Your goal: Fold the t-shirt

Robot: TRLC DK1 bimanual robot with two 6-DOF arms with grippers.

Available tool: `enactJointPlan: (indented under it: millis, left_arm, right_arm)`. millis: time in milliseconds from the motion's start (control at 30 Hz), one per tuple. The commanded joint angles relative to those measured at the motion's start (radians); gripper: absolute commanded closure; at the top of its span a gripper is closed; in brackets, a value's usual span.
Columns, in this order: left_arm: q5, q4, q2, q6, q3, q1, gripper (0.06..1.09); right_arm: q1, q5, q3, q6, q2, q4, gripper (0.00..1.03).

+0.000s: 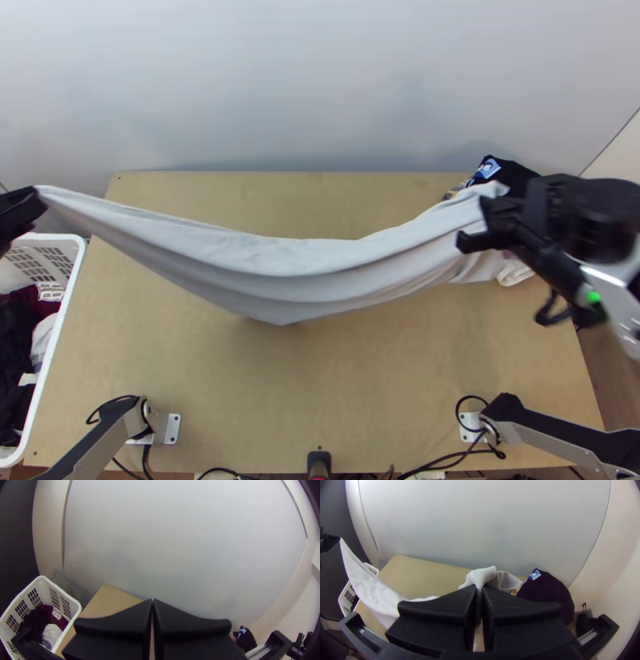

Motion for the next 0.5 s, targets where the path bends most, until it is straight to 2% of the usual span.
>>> enactJointPlan:
  millis: [0,233,467]
  left_arm:
    - [-0.005,0.229,0.083,-0.005,-0.194,-0.008,1.05]
    - [-0.101,0.480,0.307,-0.043,-0.243,-0.086,1.05]
    - [-0.173,0.677,0.548,-0.048,-0.265,-0.204,1.04]
  right_arm:
    - [-0.195,-0.165,-0.232,-0.017,0.016,0.169,1.00]
    - [-0.294,-0.188,-0.330,-0.024,0.140,0.382,1.00]
    - [-0.343,-0.196,-0.353,0.006,0.322,0.498,1.00]
